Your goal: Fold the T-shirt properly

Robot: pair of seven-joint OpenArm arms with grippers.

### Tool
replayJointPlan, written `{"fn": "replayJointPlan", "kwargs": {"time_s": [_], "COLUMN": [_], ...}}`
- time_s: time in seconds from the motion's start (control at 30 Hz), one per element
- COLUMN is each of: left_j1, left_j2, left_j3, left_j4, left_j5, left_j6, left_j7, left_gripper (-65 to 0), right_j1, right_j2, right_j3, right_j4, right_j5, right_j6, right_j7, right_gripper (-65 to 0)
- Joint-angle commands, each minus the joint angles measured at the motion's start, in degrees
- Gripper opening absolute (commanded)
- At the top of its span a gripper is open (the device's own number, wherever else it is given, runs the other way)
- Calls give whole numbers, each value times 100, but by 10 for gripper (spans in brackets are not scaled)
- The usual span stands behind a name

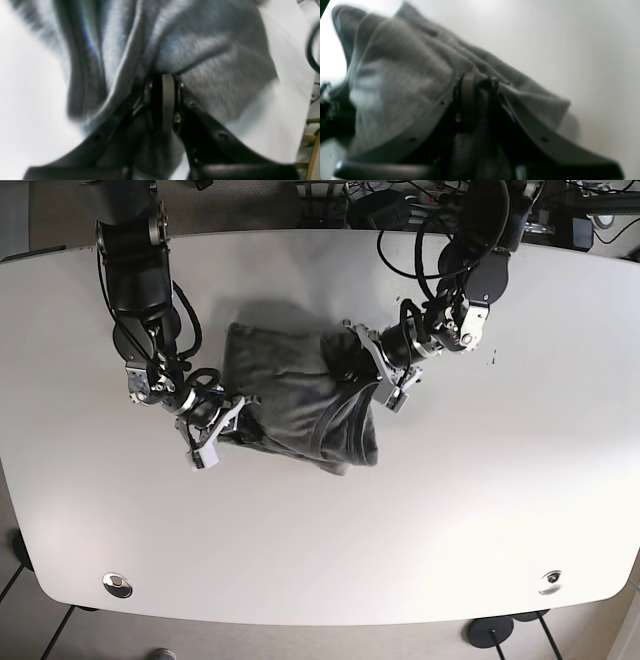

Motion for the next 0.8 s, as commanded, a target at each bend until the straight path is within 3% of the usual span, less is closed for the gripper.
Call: {"fn": "replayJointPlan", "kwargs": {"time_s": [0.03, 0.2, 0.33, 0.43, 0.53, 0.63, 0.7, 0.8], "left_j1": [-322, -1368, -1729, -1623, -1192, -735, -542, -472], "left_j2": [-101, -101, -127, -136, -136, -127, -127, -101], "left_j3": [-22, -4, -22, -22, -31, -31, -31, -31], "left_j4": [-453, -1323, -1007, -488, 39, 646, 954, 1349], "left_j5": [203, 203, 194, 203, 203, 203, 203, 185], "left_j6": [150, 150, 150, 158, 167, 185, 440, 1134], "left_j7": [134, -24, -33, -24, -24, -24, 116, 512], "left_gripper": [-618, -618, -618, -618, -619, -615, -608, -531], "right_j1": [-171, -980, -1322, -1516, -1525, -1674, -1868, -2184], "right_j2": [103, 235, 253, 244, 253, 270, 270, 156], "right_j3": [19, 28, 37, 564, 1074, 1276, 1232, 1118], "right_j4": [419, 1368, 1975, 2318, 2449, 2458, 2458, 2467], "right_j5": [23, 32, 32, 32, -3, -12, -12, -12], "right_j6": [53, 27, 9, 9, 62, 71, 71, 71], "right_j7": [-21, -39, -48, -92, -610, -768, -795, -795], "right_gripper": [-571, -571, -571, -571, -571, -571, -571, -571]}}
